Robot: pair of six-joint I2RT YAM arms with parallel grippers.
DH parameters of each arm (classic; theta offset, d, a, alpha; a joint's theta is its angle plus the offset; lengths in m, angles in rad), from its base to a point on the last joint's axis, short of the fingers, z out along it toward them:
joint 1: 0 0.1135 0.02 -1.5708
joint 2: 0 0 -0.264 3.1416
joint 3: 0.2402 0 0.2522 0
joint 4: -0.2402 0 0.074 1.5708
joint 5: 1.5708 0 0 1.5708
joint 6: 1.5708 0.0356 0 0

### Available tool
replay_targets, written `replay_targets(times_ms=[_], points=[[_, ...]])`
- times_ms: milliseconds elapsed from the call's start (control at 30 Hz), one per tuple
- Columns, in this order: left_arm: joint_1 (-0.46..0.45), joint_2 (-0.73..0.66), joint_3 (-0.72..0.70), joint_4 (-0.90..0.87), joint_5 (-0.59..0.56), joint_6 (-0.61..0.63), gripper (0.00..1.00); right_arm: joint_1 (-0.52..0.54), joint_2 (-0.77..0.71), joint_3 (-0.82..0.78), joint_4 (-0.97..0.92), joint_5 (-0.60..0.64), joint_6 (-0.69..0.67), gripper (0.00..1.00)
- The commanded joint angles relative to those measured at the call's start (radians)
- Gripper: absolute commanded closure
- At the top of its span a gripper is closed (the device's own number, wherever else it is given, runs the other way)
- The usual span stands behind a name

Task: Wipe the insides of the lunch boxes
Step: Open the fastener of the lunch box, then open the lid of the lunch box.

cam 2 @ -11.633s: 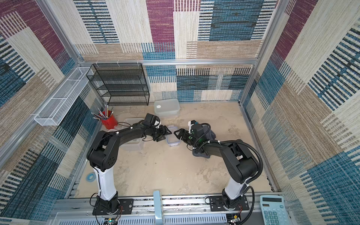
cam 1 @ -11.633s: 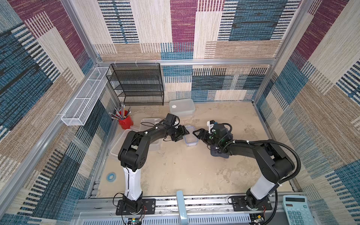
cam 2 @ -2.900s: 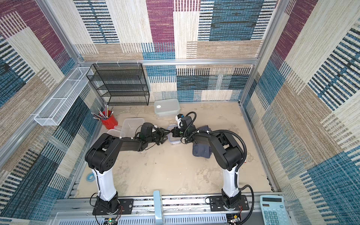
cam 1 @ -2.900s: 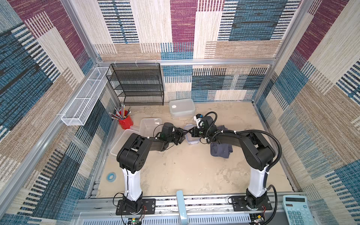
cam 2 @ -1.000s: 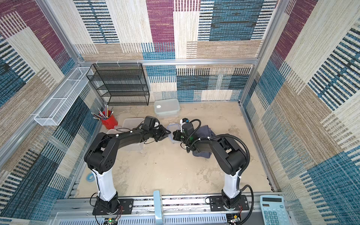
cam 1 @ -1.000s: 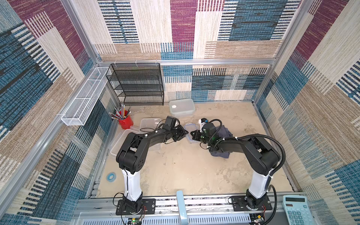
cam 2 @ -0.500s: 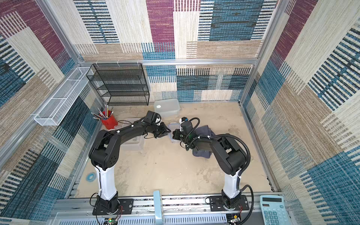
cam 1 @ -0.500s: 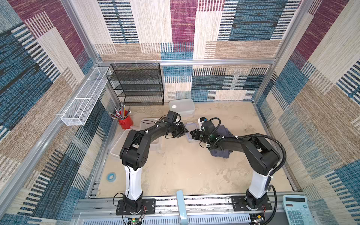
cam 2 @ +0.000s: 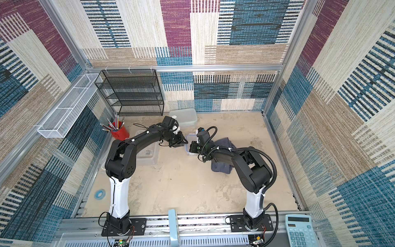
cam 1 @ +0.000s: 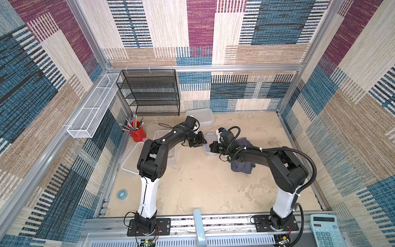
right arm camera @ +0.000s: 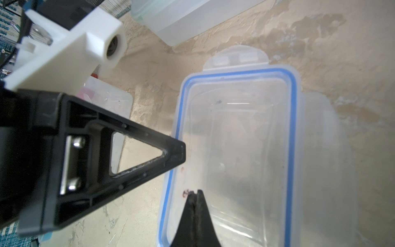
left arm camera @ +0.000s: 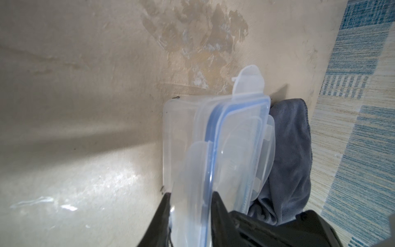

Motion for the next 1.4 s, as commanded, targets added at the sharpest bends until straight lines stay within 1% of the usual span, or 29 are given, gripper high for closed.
replay_targets(times_ms=[0,133,333,467,600,633,667,733,767,867,933,967,1033,1100,1200,1300,1333,1367], points=[[0.003,0.048,0.014,-0.256,-0.2,0.094,1.0,0.005,0.025,0.017,-0.266,0.026,-0.038,1.0],[0.007,0.066,0.036,-0.29,-0.232,0.117,1.0,0.003,0.046,0.077,-0.298,0.044,-0.068,1.0],[0.014,0.025,0.03,-0.275,-0.218,0.093,1.0,-0.002,0.047,0.137,-0.313,0.036,-0.092,1.0],[0.017,-0.027,0.036,-0.237,-0.173,0.069,1.0,-0.008,0.031,0.166,-0.314,0.018,-0.101,1.0],[0.02,-0.062,0.063,-0.212,-0.098,0.049,1.0,-0.02,0.001,0.185,-0.302,-0.028,-0.112,1.0],[0.019,-0.073,0.062,-0.199,-0.077,0.042,0.98,-0.025,-0.008,0.189,-0.298,-0.042,-0.114,1.0],[0.019,-0.08,0.058,-0.179,-0.057,0.035,0.94,-0.03,-0.019,0.192,-0.292,-0.055,-0.116,1.0],[0.019,-0.096,0.043,-0.131,-0.007,0.013,0.82,-0.044,-0.046,0.195,-0.267,-0.099,-0.119,0.95],[0.019,-0.1,0.034,-0.11,0.014,0.005,0.77,-0.05,-0.06,0.196,-0.256,-0.118,-0.119,0.92],[0.019,-0.101,0.011,-0.027,0.08,-0.021,0.62,-0.075,-0.095,0.208,-0.237,-0.163,-0.124,0.8],[0.019,-0.089,-0.001,0.037,0.124,-0.037,0.5,-0.092,-0.119,0.21,-0.246,-0.173,-0.133,0.66],[0.019,-0.081,-0.004,0.064,0.174,-0.045,0.46,-0.099,-0.128,0.205,-0.251,-0.173,-0.136,0.59],[0.019,-0.057,-0.003,0.12,0.221,-0.06,0.38,-0.111,-0.152,0.18,-0.261,-0.165,-0.138,0.42],[0.019,-0.026,0.003,0.168,0.267,-0.079,0.34,-0.121,-0.185,0.125,-0.254,-0.158,-0.125,0.27],[0.019,0.014,0.001,0.233,0.316,-0.119,0.32,-0.129,-0.233,0.021,-0.221,-0.144,-0.085,0.11],[0.019,0.042,-0.007,0.27,0.338,-0.142,0.31,-0.131,-0.272,-0.068,-0.195,-0.123,-0.041,0.01],[0.019,0.047,-0.011,0.274,0.34,-0.145,0.31,-0.131,-0.28,-0.089,-0.188,-0.114,-0.029,0.0],[0.02,0.049,-0.02,0.286,0.343,-0.149,0.31,-0.131,-0.29,-0.112,-0.176,-0.112,-0.018,0.01]])
